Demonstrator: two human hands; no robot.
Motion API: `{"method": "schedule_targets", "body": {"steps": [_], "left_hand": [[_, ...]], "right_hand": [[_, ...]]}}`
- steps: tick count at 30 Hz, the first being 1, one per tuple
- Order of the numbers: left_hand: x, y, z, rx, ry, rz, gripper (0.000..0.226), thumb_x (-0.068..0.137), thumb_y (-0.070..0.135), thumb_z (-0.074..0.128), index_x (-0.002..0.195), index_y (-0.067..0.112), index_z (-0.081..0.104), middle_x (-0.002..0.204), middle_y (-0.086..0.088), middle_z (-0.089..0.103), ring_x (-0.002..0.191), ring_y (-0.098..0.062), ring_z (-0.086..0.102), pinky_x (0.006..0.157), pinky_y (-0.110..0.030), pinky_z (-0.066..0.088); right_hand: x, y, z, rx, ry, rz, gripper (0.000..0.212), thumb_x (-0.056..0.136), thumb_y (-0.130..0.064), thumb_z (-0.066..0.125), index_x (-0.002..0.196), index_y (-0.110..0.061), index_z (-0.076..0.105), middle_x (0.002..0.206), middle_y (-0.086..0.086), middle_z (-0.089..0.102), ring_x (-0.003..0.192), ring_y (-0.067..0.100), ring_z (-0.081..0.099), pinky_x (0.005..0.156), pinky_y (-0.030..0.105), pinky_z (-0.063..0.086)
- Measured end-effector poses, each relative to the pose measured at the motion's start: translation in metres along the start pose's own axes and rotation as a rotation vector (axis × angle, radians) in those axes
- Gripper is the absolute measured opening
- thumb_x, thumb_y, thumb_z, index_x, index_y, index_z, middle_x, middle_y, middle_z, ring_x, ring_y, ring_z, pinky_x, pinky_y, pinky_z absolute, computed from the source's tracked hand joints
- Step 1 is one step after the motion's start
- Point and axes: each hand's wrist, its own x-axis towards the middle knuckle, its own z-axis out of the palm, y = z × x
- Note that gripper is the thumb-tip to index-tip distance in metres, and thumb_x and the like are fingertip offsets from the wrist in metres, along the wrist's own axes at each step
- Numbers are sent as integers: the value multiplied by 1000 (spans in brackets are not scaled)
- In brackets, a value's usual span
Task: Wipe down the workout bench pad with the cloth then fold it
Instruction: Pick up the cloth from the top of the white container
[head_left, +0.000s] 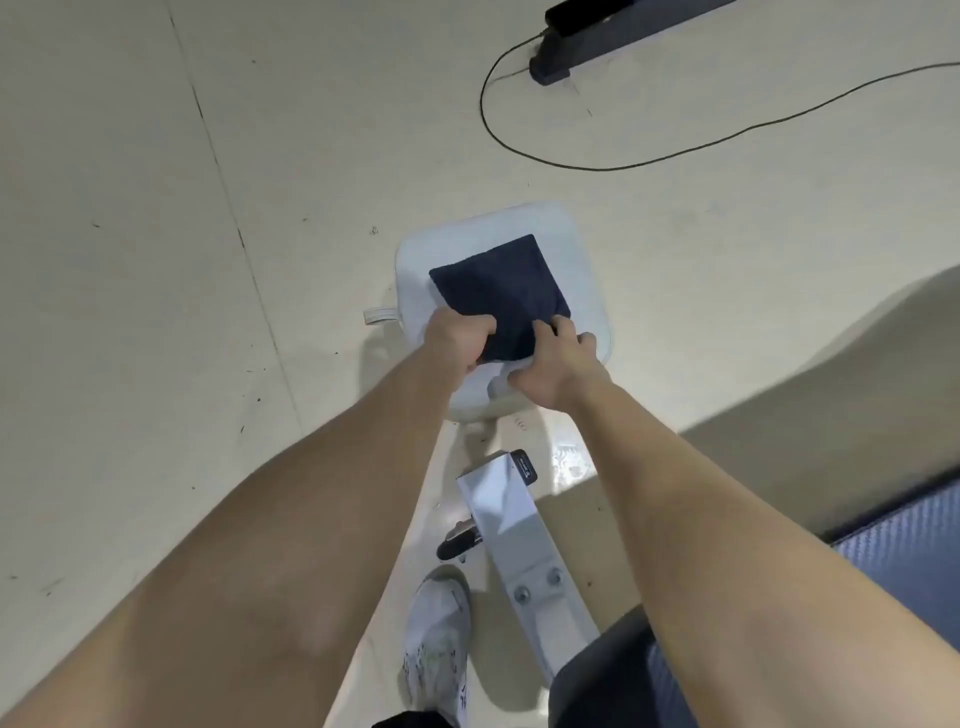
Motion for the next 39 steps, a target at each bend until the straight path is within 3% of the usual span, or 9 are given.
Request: {"method": "schedule_targets", "body": {"steps": [5, 9, 15, 18, 22, 25, 32, 36, 39], "left_hand": [[-68, 32, -15, -277, -233, 110, 34, 77, 11, 54, 111, 10, 59, 98, -11, 68, 87, -28, 66, 69, -37, 58], [-139, 67, -37, -359, -346, 167, 7, 85, 8, 53, 91, 12, 52, 69, -1, 56, 65, -18, 54, 54, -27, 40], [-220, 103, -70, -318, -316, 213, 23, 98, 22, 52, 117, 15, 60, 92, 1, 66, 85, -18, 63, 73, -29, 49], [-245, 106, -72, -216, -319, 277, 39, 95, 12, 50, 131, 25, 55, 115, -2, 69, 103, -19, 66, 81, -29, 53], [-274, 101, -59, -219, -363, 195, 37, 89, 30, 60, 125, 38, 59, 111, 2, 74, 95, -22, 71, 74, -36, 55], [-293, 88, -40, -256, -232, 246, 25, 89, 26, 66, 114, 31, 63, 98, -1, 72, 79, -22, 69, 58, -29, 51], [-357, 51, 24, 40, -1, 555, 12, 85, 35, 68, 94, 32, 73, 120, 8, 62, 110, 1, 55, 106, -30, 45], [-431, 37, 69, 110, -249, 786, 16, 82, 35, 78, 95, 36, 68, 113, 10, 59, 94, -5, 61, 82, -14, 47], [-463, 24, 99, 210, -294, 853, 25, 75, 26, 85, 91, 32, 67, 111, 10, 56, 96, -3, 60, 80, -13, 50]], "right_hand": [[-40, -22, -19, 32, 114, -59, 94, 82, -40, 67, 159, -28, 15, 163, 10, 7, 145, 38, 14, 112, 47, 35], [-90, -36, -52, 81, 476, -212, 44, 82, -20, 60, 126, -29, 59, 117, -5, 67, 117, 27, 56, 115, 47, 31], [-181, -47, -121, 765, 277, -248, 38, 83, 9, 45, 91, -21, 67, 74, -16, 64, 68, 8, 60, 60, 20, 46], [-216, -50, -149, 1008, 159, -179, 17, 83, 5, 48, 92, 3, 63, 77, 6, 59, 70, 20, 54, 58, 28, 39], [-242, -39, -172, 1294, 67, -10, 37, 74, -22, 57, 104, -5, 70, 93, 19, 65, 80, 33, 56, 61, 37, 37], [-263, -18, -179, 1485, 73, 90, 45, 82, -31, 57, 115, -3, 70, 110, 18, 73, 98, 35, 67, 87, 43, 49], [-322, 56, -180, 1680, 54, 138, 51, 104, -38, 31, 117, -9, 70, 111, 11, 76, 99, 25, 73, 90, 34, 55], [-360, 102, -185, 1604, 98, 147, 54, 101, -45, 41, 129, -6, 65, 126, 15, 70, 121, 35, 64, 107, 48, 45], [-393, 133, -195, 1515, 134, 145, 48, 104, -43, 46, 126, -6, 65, 117, 16, 74, 110, 36, 70, 89, 45, 55]]}}
